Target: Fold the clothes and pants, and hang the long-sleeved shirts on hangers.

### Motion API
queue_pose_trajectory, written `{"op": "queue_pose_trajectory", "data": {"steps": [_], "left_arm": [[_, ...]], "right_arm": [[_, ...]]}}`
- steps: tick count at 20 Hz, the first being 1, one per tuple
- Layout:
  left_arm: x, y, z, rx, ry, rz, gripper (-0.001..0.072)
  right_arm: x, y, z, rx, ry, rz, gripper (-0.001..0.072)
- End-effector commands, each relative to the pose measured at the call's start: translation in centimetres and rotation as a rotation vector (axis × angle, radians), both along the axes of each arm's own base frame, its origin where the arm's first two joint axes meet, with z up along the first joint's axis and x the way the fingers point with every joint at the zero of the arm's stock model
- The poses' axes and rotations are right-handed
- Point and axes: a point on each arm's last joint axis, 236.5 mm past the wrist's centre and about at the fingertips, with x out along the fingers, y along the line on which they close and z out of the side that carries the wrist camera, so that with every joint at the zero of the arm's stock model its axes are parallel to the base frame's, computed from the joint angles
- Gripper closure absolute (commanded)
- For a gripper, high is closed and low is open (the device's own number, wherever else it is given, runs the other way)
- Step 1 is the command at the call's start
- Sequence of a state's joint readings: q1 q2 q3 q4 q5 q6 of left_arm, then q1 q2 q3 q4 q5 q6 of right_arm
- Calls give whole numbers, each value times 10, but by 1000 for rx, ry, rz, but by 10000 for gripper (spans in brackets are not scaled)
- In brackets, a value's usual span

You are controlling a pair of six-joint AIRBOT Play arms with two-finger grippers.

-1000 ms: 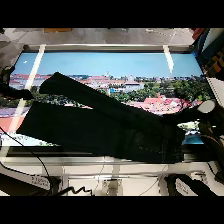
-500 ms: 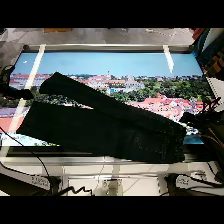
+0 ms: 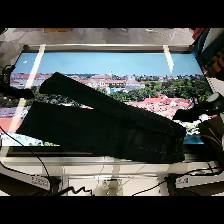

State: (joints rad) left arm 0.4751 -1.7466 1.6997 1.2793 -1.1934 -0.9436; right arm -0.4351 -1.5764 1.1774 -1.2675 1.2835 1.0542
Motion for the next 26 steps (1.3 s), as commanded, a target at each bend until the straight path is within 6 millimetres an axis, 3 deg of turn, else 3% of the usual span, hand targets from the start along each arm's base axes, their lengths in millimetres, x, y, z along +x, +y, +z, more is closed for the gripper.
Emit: {"op": "queue_pose_trajectory", "data": {"steps": [1,4,7,11,15,16,17,18,19,20,23,26], "left_arm": [[1,-3,1,-7,-5,-2,9],[1,-2,1,-7,-5,-2,8],[1,-2,1,-7,-5,-2,8],[1,-2,1,-7,-5,-2,8],[1,-2,0,-7,-4,-2,9],[1,-2,0,-7,-4,-2,8],[1,-2,0,-7,-4,-2,9],[1,-2,0,-7,-4,-2,8],[1,-2,0,-7,-4,-2,9],[1,-2,0,-7,-4,-2,8],[1,-2,0,-7,-4,-2,8],[1,-2,0,-7,-4,-2,8]], "right_arm": [[-15,22,-2,-54,51,358,161],[-15,52,-2,-48,44,520,161],[-37,80,-7,-10,118,607,144],[-57,102,-14,17,179,676,93],[-44,139,-10,87,96,671,99],[-45,147,-9,99,92,681,141],[-45,152,-10,88,88,703,232],[-44,156,-11,74,84,724,357],[-41,158,-13,51,70,742,558],[-35,158,-14,27,51,756,661],[-4,146,-1,-89,-21,723,662],[38,115,46,-277,-145,648,663]]}}
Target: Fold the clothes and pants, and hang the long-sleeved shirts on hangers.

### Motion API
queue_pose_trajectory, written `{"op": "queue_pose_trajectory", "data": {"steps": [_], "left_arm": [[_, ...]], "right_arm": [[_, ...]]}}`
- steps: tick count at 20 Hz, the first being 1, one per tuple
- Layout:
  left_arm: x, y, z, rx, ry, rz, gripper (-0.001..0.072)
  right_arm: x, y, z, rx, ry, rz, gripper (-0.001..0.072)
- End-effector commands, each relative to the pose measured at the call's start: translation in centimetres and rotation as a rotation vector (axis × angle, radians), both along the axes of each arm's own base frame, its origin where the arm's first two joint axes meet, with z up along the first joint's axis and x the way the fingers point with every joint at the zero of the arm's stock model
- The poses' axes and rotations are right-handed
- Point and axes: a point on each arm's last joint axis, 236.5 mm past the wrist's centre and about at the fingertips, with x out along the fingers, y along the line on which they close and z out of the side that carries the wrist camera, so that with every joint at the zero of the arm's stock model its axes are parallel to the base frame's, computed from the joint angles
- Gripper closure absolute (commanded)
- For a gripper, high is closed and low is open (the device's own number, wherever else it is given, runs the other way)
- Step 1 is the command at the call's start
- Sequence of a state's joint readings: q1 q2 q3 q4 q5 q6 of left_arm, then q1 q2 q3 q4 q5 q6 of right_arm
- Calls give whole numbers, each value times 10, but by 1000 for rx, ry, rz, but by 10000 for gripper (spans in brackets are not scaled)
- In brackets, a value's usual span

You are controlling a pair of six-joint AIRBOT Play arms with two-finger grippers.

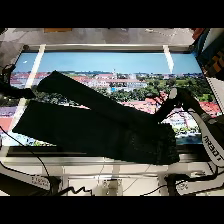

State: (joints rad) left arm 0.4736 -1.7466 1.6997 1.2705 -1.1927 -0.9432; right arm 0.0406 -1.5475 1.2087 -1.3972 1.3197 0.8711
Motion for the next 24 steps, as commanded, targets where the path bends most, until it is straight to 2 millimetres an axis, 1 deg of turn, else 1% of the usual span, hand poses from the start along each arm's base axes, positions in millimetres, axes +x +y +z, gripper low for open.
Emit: {"op": "queue_pose_trajectory", "data": {"steps": [1,3,5,7,8,9,10,11,13,14,15,16,17,18,21,23,24], "left_arm": [[0,0,0,0,0,-1,8],[0,0,0,0,0,-1,8],[0,0,0,0,0,-1,9],[0,0,0,0,0,-1,8],[0,0,0,0,0,-1,8],[0,0,0,0,0,-1,8],[0,0,0,0,0,0,9],[0,-1,0,0,0,-2,8],[2,-4,0,-7,-4,-5,8],[3,-7,1,-17,-9,-5,9],[5,-10,2,-33,-17,-4,9],[7,-14,4,-50,-26,-4,8],[8,-16,5,-61,-31,-3,8],[8,-16,5,-64,-33,-3,9],[8,-16,5,-63,-33,-3,9],[8,-16,5,-64,-32,-3,8],[8,-16,5,-64,-32,-3,9]], "right_arm": [[43,-31,53,-140,-209,-63,663],[57,-40,95,-172,-336,-69,663],[66,-53,124,-222,-445,-65,663],[77,-68,139,-286,-524,-75,663],[87,-71,143,-297,-564,-93,664],[99,-70,143,-292,-608,-95,663],[112,-68,138,-285,-646,-88,663],[125,-66,128,-282,-674,-78,663],[159,-71,99,-278,-732,-80,663],[178,-77,81,-268,-766,-102,663],[192,-84,64,-249,-789,-158,662],[198,-91,50,-230,-787,-226,589],[200,-100,40,-209,-773,-321,337],[200,-110,37,-189,-764,-420,262],[191,-150,47,-162,-749,-663,263],[172,-180,49,-169,-695,-809,265],[158,-193,46,-187,-645,-856,288]]}}
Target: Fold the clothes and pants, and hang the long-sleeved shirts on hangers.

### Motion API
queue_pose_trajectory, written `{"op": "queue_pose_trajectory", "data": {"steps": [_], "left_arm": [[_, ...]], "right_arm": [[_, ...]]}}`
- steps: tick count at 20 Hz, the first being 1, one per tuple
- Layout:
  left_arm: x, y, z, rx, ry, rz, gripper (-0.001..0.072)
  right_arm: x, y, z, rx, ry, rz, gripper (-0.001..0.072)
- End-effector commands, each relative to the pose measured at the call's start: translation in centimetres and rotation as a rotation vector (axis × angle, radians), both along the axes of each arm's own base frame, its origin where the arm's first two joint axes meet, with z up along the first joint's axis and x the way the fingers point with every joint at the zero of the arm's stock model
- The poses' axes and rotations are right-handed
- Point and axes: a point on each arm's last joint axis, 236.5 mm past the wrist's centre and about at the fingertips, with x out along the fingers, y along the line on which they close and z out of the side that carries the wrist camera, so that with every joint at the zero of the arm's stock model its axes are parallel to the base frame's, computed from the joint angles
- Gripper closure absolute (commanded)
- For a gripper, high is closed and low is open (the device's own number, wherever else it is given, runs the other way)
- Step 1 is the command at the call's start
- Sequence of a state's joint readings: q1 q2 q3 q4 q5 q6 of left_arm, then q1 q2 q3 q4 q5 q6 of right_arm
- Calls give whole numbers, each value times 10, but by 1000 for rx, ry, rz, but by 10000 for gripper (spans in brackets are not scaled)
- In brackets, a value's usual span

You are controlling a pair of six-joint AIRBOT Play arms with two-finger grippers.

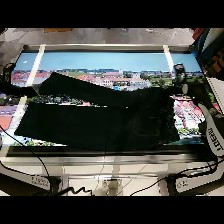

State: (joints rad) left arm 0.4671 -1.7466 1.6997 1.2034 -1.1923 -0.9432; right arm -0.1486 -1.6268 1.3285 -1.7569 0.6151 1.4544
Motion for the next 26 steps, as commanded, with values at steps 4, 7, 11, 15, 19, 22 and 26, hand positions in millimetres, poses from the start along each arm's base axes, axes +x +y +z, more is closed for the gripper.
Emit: {"op": "queue_pose_trajectory", "data": {"steps": [4,7,11,15,19,22,26], "left_arm": [[0,-1,0,-4,-2,0,8],[0,-1,0,-4,-2,0,9],[1,-1,0,-4,-1,0,8],[1,-2,-10,-21,14,1,9],[4,-9,-16,-61,13,4,8],[8,-16,-16,-99,2,6,9],[9,-16,-18,-103,4,6,9]], "right_arm": [[-88,-55,-35,282,261,-351,316],[-122,-16,-40,576,389,-218,366],[-151,5,-49,803,429,-201,225],[-130,12,-66,867,299,-262,159],[-108,14,-65,932,211,-286,159],[-109,13,-78,949,233,-306,159],[-115,24,-91,1003,284,-307,161]]}}
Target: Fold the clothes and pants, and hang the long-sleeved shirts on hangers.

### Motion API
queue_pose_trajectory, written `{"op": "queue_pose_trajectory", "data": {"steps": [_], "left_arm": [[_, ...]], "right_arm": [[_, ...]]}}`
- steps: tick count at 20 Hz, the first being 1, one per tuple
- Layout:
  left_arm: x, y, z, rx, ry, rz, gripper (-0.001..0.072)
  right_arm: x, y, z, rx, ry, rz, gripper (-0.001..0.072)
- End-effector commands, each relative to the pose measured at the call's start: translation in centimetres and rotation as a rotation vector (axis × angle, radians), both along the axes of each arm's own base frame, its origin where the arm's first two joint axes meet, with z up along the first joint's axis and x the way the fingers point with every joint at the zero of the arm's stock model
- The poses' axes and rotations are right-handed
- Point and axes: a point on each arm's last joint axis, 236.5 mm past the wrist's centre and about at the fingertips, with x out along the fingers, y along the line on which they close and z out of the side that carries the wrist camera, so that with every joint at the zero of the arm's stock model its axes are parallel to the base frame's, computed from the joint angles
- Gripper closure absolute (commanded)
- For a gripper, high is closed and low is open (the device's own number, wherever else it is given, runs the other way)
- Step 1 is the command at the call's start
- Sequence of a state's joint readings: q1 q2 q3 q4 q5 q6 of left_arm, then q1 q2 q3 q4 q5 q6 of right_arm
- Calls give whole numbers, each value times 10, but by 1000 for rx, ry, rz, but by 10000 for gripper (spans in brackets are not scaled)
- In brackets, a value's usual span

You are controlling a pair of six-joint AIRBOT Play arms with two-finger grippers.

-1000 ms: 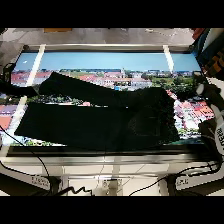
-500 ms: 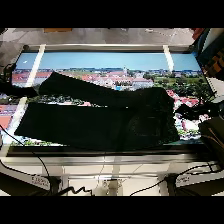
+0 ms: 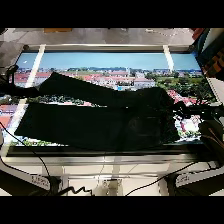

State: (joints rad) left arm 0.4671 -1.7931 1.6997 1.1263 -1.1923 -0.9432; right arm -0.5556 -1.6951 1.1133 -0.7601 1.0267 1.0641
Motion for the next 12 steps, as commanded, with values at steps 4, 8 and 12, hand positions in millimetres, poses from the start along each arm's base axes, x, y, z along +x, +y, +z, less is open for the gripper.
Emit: {"op": "queue_pose_trajectory", "data": {"steps": [4,8,12], "left_arm": [[2,-2,-5,-36,13,43,10],[2,-4,-27,-120,82,167,10],[32,-18,-33,-281,12,264,10]], "right_arm": [[-16,44,10,181,-13,156,193],[-3,51,25,206,-126,185,396],[9,49,31,209,-174,159,661]]}}
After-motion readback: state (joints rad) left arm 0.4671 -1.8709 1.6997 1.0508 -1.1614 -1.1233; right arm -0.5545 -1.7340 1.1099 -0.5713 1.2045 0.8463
